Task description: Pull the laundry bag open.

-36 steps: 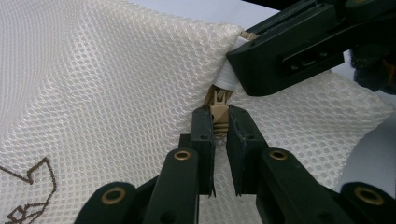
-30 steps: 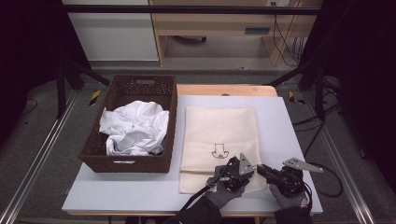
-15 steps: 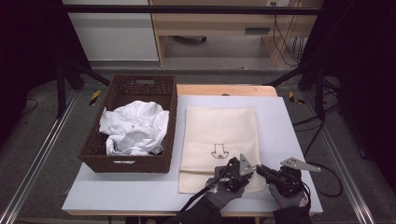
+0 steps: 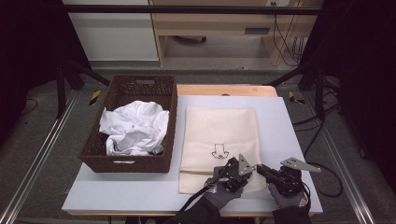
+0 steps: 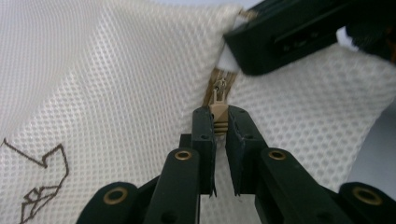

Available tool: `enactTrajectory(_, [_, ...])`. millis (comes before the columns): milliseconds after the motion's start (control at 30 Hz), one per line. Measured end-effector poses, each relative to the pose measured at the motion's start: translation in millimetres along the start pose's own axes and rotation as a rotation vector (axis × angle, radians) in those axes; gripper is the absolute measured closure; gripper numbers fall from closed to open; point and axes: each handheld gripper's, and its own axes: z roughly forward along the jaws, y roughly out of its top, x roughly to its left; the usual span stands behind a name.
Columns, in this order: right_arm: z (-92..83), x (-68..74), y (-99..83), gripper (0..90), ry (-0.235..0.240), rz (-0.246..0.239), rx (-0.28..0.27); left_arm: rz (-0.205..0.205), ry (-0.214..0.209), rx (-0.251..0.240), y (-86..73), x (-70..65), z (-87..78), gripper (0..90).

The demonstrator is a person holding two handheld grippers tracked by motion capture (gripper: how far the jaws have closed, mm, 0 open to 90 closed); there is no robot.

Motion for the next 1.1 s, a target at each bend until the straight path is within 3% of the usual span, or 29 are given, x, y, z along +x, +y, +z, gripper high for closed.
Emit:
enactTrajectory(67, [-1.0, -0.1, 0.5, 83.7, 0.001, 0.005, -0.002, -0.016, -0.015, -0.005, -1.4, 2.2, -0.9, 81.5])
enactTrajectory(700, [-2.5, -3.6, 1.0, 83.7, -0.007, 0.017, -0.016, 0.011, -0.004, 0.040, -12.8, 7.9, -9.1, 81.5])
enactTrajectory(1100, [-3.5, -5.3, 1.3, 83.7, -0.009, 0.016, -0.018, -0.001, -0.017, 0.053, -20.1, 14.0, -15.9, 81.4])
